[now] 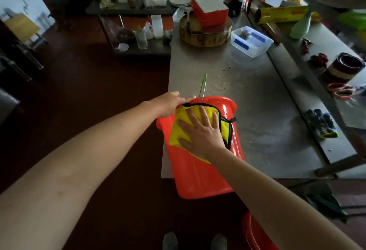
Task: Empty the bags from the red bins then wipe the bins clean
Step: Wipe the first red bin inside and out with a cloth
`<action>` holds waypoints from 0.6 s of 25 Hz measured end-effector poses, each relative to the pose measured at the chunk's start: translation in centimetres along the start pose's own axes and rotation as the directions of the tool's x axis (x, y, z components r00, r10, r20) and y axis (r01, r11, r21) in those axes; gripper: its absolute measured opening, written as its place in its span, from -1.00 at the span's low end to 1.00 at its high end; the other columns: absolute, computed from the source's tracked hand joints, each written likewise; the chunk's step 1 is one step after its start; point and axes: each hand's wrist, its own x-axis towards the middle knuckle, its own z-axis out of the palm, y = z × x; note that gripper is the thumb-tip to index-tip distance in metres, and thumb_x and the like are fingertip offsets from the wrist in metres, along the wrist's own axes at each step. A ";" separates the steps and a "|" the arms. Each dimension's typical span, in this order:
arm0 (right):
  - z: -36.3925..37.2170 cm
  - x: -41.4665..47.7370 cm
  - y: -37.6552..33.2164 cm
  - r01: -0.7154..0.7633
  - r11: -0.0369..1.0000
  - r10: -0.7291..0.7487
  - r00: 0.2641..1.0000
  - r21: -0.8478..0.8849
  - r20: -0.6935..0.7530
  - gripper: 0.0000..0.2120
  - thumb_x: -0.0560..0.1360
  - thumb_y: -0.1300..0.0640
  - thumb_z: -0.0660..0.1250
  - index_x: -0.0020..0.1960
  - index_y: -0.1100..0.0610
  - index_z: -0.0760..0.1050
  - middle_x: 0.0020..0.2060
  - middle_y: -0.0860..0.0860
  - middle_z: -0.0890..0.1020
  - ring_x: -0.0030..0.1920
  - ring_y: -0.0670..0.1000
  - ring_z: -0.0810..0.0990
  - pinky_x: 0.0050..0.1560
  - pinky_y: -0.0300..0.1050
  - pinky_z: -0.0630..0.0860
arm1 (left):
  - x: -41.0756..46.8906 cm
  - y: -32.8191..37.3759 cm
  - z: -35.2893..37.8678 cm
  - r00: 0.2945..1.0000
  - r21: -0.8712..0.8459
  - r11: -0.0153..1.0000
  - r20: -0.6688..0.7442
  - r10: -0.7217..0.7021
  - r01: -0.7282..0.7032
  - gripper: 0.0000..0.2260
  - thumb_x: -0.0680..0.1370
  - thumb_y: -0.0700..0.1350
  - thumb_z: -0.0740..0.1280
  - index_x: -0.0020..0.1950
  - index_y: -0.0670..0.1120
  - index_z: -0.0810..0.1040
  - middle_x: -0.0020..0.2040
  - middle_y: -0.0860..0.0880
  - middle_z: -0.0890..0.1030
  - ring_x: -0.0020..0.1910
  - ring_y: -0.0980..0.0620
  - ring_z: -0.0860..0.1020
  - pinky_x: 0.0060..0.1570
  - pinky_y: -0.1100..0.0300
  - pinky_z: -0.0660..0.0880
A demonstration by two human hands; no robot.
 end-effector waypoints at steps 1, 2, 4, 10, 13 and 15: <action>0.4 -1.1 -0.1 0.009 1.000 -0.009 1.000 0.000 -0.013 -0.34 0.52 -0.46 0.02 0.58 -0.31 0.06 0.64 -0.08 -0.05 0.61 0.21 -0.28 0.48 0.50 -0.18 | 0.0 0.0 0.2 1.000 -0.010 1.000 -0.005 0.000 0.000 -0.23 0.58 -0.41 0.07 0.56 0.34 0.07 0.03 -0.05 0.34 -0.06 -0.09 0.49 -0.20 0.13 0.47; 0.9 -2.4 -0.2 0.022 1.000 -0.022 0.999 -0.002 -0.023 -0.34 0.52 -0.46 0.01 0.58 -0.31 0.07 0.65 -0.08 -0.06 0.61 0.21 -0.29 0.48 0.49 -0.18 | 0.0 0.0 0.4 1.000 -0.027 1.000 -0.005 0.000 0.000 -0.22 0.58 -0.42 0.07 0.56 0.35 0.08 0.02 -0.04 0.34 -0.02 -0.08 0.51 -0.11 0.06 0.54; 1.8 -5.2 -0.3 0.048 0.999 -0.048 0.998 0.001 -0.037 -0.35 0.54 -0.45 0.01 0.58 -0.30 0.09 0.65 -0.09 -0.07 0.61 0.20 -0.28 0.49 0.49 -0.16 | 0.1 -0.1 0.7 1.000 -0.064 0.998 0.000 0.007 -0.007 -0.22 0.57 -0.42 0.08 0.55 0.36 0.12 -0.01 -0.01 0.32 0.08 -0.04 0.54 0.05 0.01 0.58; 3.4 -12.5 0.3 0.084 0.996 -0.083 0.996 0.020 -0.041 -0.37 0.56 -0.44 0.07 0.57 -0.29 0.15 0.64 -0.10 -0.02 0.63 0.20 -0.18 0.48 0.48 0.02 | -0.1 0.3 0.7 1.000 -0.058 0.998 -0.022 0.011 -0.012 -0.23 0.56 -0.42 0.10 0.56 0.33 0.13 0.03 -0.03 0.36 0.13 -0.04 0.53 0.11 0.00 0.56; 4.0 -15.0 0.7 0.085 0.996 -0.083 0.995 0.031 -0.047 -0.37 0.56 -0.44 0.08 0.58 -0.28 0.16 0.64 -0.09 0.01 0.63 0.22 -0.13 0.47 0.49 0.09 | -0.2 0.7 0.7 0.999 -0.048 0.999 -0.030 0.015 -0.016 -0.25 0.58 -0.40 0.10 0.56 0.33 0.11 0.03 -0.03 0.36 0.12 -0.05 0.51 0.10 0.00 0.56; 4.2 -15.5 1.0 0.078 0.996 -0.077 0.996 0.037 -0.040 -0.36 0.55 -0.45 0.08 0.57 -0.29 0.16 0.64 -0.09 0.02 0.63 0.21 -0.11 0.46 0.48 0.12 | -0.1 1.1 0.7 0.999 -0.027 1.000 -0.038 0.011 -0.012 -0.25 0.58 -0.39 0.09 0.58 0.32 0.09 0.05 -0.06 0.36 0.10 -0.07 0.48 0.10 0.03 0.54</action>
